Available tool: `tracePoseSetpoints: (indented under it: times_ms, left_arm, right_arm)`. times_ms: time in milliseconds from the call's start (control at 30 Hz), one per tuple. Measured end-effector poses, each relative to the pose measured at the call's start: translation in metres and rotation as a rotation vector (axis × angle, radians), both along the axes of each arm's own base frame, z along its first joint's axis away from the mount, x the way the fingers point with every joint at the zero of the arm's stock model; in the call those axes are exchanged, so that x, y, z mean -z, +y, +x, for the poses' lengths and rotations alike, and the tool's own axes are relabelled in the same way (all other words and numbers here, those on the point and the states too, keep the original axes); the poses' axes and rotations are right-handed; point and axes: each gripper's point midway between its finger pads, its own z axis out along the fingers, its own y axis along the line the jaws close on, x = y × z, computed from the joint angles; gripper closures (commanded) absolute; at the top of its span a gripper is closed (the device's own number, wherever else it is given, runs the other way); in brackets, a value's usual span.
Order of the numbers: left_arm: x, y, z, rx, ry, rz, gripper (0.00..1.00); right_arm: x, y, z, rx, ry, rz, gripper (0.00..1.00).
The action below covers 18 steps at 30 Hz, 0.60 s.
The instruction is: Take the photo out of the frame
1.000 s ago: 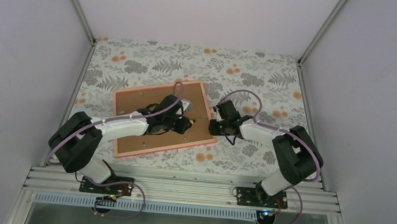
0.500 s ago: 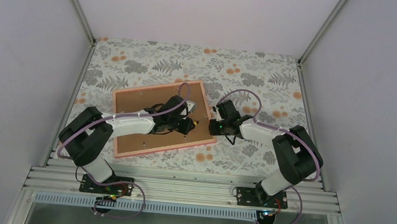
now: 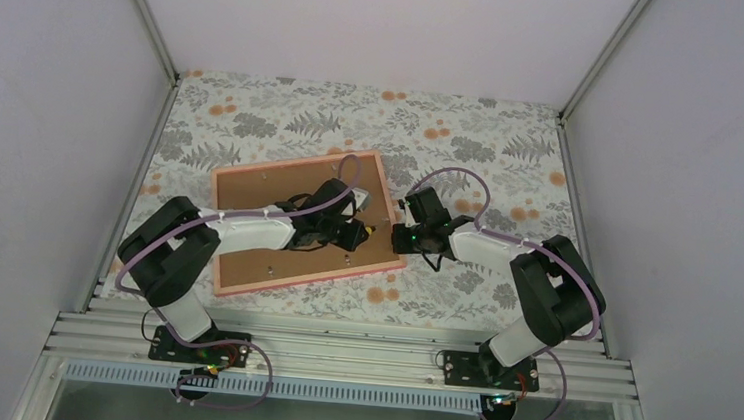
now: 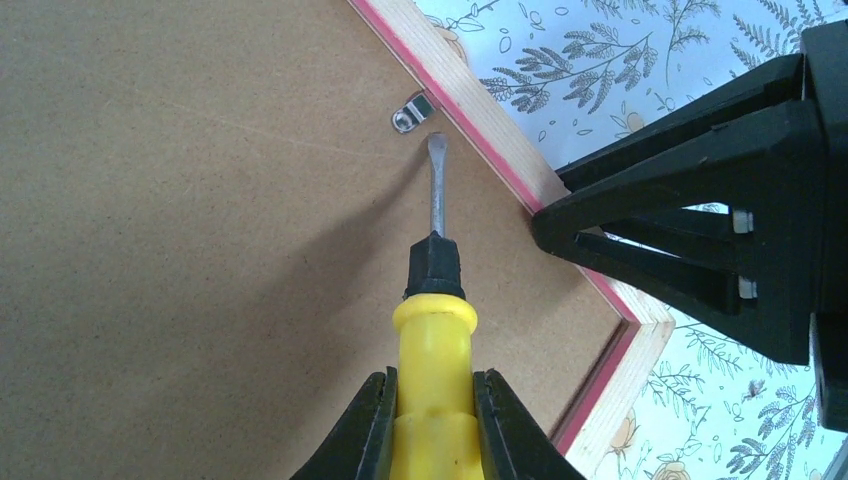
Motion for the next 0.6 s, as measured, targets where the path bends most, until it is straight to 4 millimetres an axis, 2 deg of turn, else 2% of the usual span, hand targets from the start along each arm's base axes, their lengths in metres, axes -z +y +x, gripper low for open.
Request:
tracePoseSetpoints:
  times_ms: [600]
  left_arm:
    - [0.0016, -0.0038, 0.0098, -0.066, -0.014, -0.012, 0.98]
  right_arm:
    - [-0.0004, 0.0008, 0.0018, 0.001, -0.007, 0.002, 0.94]
